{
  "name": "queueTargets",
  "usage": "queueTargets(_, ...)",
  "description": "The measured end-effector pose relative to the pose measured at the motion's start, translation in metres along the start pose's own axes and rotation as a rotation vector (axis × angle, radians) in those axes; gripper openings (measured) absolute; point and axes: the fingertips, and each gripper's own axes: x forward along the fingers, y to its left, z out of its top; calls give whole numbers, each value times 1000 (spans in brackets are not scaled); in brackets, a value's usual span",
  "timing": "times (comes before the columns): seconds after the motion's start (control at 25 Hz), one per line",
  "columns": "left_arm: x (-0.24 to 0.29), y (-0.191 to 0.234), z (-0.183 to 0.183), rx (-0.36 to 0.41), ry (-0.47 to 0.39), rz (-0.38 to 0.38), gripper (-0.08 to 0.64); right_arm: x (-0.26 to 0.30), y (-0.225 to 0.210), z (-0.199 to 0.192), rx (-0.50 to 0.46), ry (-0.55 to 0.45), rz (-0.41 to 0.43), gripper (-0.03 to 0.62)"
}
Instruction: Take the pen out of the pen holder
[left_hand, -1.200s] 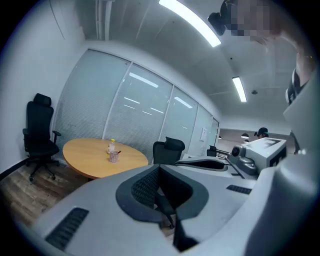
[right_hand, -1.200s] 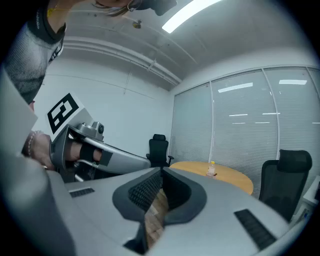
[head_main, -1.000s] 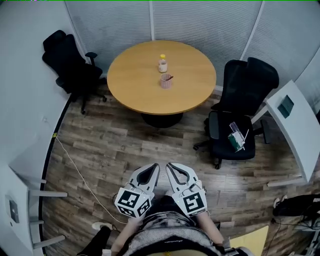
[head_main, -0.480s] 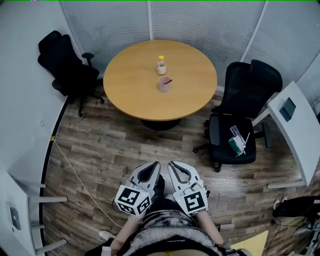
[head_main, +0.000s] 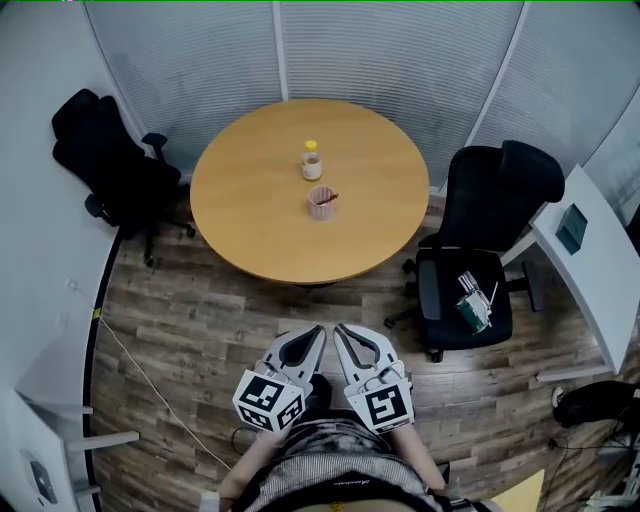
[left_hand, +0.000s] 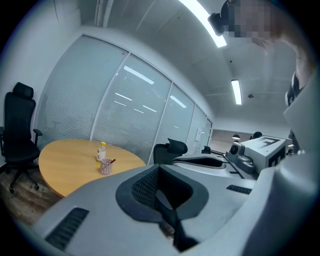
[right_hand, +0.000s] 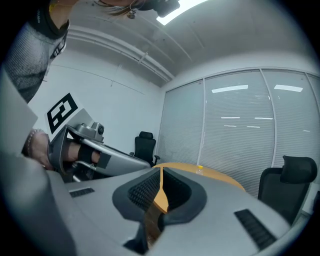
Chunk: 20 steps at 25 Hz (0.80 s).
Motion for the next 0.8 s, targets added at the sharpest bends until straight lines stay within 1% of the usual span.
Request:
queueTargets(0.12,13,17,8,-3,3,-20,5,22,-10,3,21,5,-15,31)
queueTargets(0.24,23,32,12,-1,8,-43,5,42,-17,2,1,14,-24,31)
queueTargets(0.48,33,60,20,5,12,-77,5,74,-23,4,32,11,-66,31)
queueTargets(0.64,37,70,23,0,13,-86,5,83,-28,2,60,19,-88,31)
queueTargets(0.8,42,81,26,-13,11,-76,5,94,-31,-3,43,44,-70,31)
